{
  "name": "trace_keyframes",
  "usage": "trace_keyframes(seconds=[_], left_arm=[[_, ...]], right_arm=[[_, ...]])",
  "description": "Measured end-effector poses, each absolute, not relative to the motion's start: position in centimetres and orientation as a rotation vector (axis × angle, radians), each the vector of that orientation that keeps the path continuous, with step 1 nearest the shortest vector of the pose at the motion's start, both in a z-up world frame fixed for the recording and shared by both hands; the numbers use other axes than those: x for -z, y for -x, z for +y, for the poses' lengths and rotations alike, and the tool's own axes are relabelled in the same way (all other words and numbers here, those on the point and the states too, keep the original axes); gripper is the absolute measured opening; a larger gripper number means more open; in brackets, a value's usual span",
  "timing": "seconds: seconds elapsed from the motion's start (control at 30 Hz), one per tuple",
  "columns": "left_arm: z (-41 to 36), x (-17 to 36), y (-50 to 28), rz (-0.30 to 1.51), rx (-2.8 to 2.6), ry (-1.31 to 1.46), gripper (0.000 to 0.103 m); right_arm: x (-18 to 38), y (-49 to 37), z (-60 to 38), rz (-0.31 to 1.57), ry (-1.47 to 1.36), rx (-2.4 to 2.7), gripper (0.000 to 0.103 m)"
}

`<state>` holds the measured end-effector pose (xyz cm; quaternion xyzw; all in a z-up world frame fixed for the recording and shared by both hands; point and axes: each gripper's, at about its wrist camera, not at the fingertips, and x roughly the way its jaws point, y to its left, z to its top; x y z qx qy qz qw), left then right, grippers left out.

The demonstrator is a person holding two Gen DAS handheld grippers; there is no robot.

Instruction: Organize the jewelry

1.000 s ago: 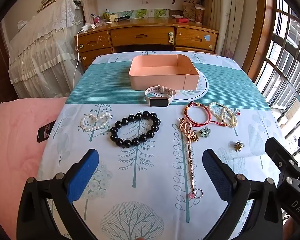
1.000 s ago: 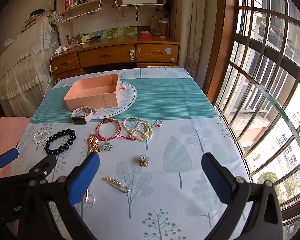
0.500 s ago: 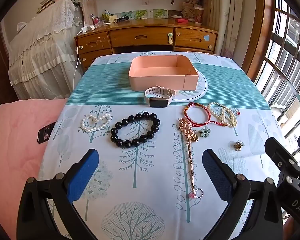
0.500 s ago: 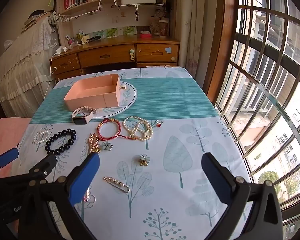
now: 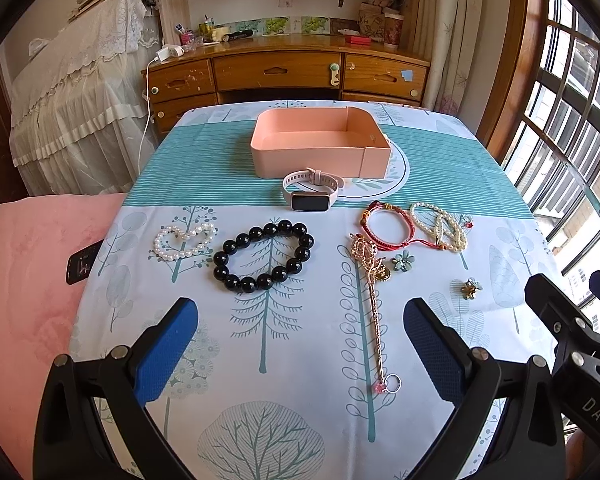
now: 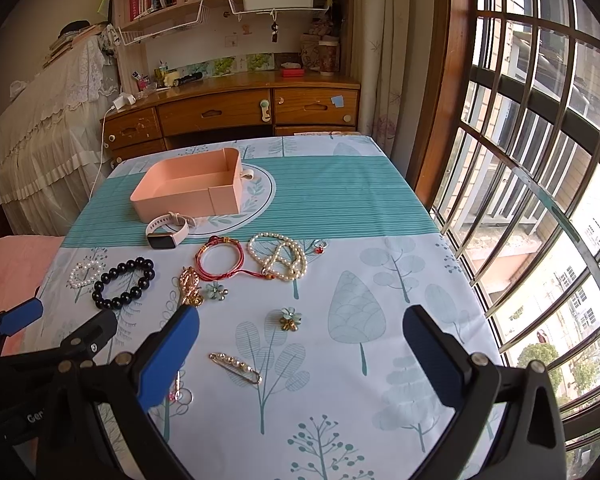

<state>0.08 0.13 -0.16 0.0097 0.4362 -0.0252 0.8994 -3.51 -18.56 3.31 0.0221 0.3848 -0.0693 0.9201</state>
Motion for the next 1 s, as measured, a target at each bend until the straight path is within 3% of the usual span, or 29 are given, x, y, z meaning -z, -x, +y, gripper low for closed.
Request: trace_keyframes(seconds=[1.0], left_arm=[[0.5,0.1,1.0,0.898,0.057,0.002,0.101]], right_arm=[[-3.6,4.4,-18.1,0.782,-0.051,0.102,0.102]])
